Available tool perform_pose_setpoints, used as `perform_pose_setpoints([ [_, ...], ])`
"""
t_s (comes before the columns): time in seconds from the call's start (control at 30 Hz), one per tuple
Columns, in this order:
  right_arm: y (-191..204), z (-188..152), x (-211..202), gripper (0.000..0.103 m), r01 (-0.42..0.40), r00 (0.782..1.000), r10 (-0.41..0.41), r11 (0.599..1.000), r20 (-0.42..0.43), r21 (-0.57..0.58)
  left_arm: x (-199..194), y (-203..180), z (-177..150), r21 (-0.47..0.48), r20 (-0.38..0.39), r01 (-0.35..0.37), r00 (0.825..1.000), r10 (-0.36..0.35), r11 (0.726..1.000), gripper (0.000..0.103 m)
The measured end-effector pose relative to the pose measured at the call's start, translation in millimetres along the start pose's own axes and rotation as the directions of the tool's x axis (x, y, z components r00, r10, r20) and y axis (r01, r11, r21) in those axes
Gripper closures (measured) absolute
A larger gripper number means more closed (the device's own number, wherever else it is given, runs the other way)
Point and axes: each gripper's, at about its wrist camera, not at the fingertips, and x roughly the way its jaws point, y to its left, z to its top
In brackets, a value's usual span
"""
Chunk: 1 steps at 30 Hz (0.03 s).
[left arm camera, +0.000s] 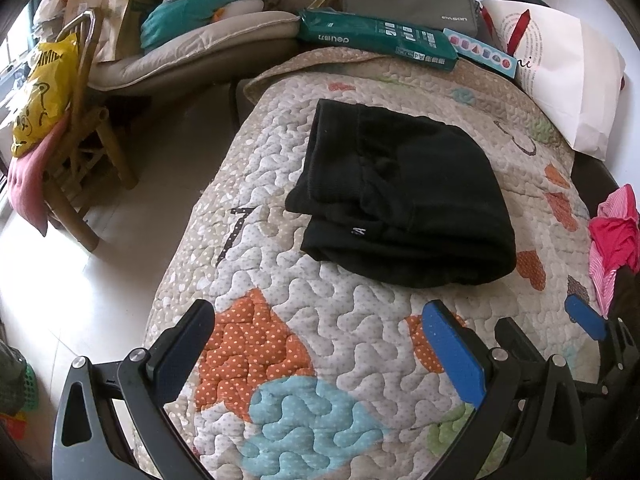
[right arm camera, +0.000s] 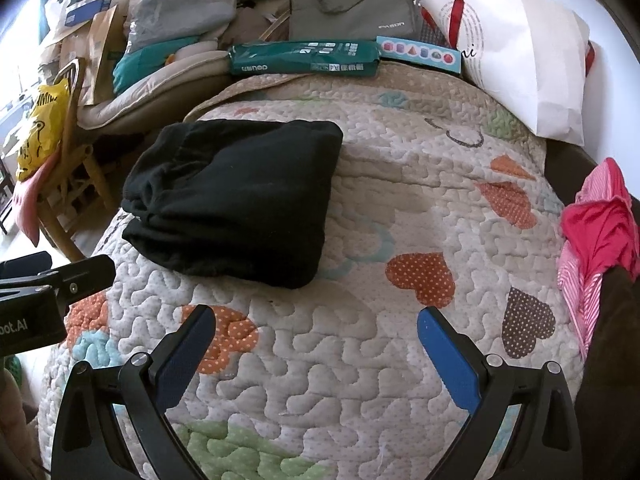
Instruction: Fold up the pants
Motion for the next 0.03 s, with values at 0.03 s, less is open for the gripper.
perform_pose_setpoints([
  [0.03,0.5,0.0,0.5,0.000,-0.003,1.000,0.003,1.000,-0.001,-0.001,-0.6,-0.1,0.2,0.002,0.003,-0.005,1.000,0.005,1.000,0.000],
])
